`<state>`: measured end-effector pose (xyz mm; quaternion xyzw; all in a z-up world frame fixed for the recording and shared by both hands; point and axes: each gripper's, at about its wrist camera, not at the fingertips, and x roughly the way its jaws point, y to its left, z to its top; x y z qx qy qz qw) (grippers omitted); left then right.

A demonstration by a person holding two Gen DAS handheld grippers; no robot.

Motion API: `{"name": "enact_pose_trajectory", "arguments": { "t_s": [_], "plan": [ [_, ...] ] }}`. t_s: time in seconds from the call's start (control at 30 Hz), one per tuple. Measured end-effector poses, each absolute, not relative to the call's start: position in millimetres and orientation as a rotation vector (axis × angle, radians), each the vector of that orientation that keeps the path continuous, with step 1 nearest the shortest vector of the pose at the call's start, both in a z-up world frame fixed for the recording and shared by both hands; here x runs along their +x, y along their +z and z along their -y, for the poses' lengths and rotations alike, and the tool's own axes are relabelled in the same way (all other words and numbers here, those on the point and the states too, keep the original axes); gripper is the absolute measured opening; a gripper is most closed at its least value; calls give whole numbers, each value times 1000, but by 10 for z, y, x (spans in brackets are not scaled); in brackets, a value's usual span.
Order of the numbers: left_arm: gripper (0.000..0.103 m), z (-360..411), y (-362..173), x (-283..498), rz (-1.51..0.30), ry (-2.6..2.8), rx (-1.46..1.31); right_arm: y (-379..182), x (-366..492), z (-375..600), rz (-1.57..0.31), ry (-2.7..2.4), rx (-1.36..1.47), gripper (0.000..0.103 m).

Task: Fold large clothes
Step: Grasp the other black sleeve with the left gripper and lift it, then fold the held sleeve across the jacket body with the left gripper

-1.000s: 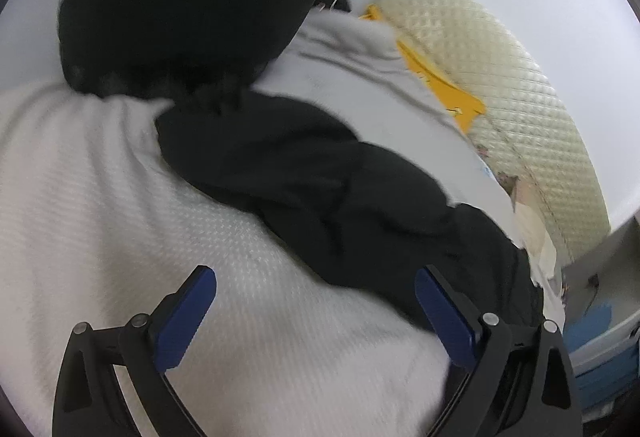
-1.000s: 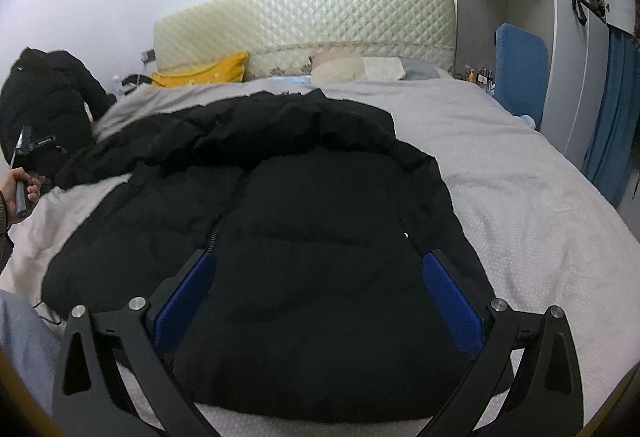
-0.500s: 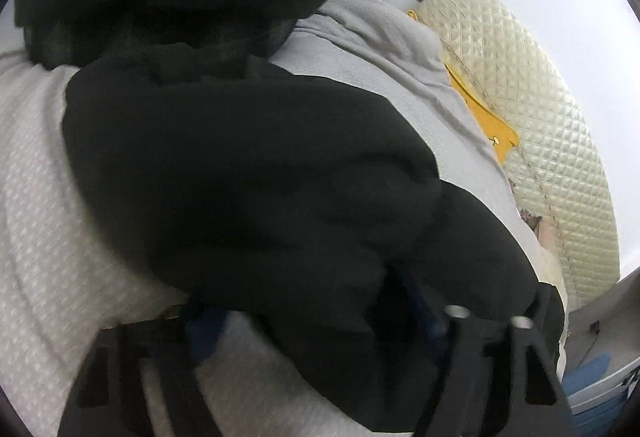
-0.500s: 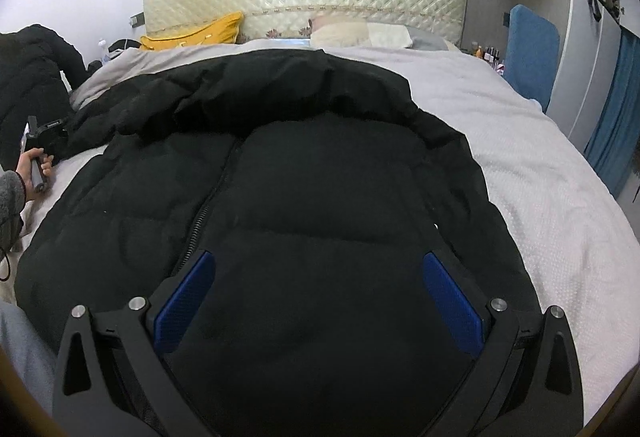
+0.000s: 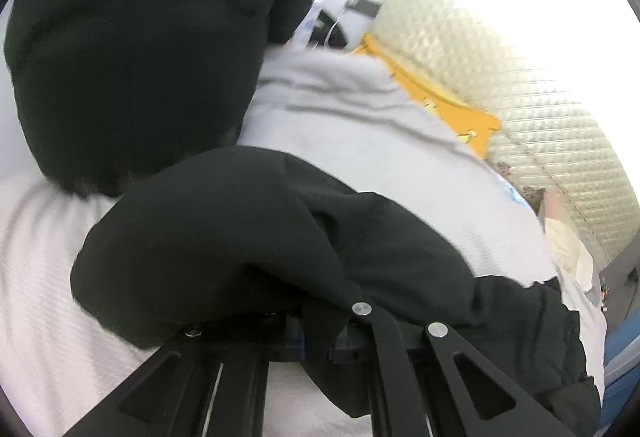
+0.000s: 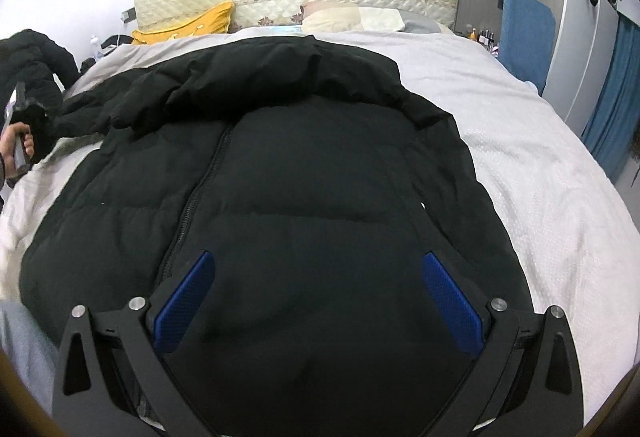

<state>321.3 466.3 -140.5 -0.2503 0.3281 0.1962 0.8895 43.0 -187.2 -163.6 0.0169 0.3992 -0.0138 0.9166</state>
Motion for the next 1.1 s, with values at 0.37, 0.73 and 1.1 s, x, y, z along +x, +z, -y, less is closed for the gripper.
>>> {"name": "enact_pose_trajectory", "arguments": {
  "t_s": [0.37, 0.73, 1.1],
  "plan": [
    [5, -3531, 180, 3011, -537, 289, -264, -1495, 209, 2021, -794, -6, 22, 103],
    [5, -1806, 972, 3023, -494, 165, -30, -1324, 95, 2286, -737, -35, 33, 103],
    [5, 322, 651, 3212, -568, -6, 208, -1267, 97, 2660, -713, -84, 78, 103]
  ]
}}
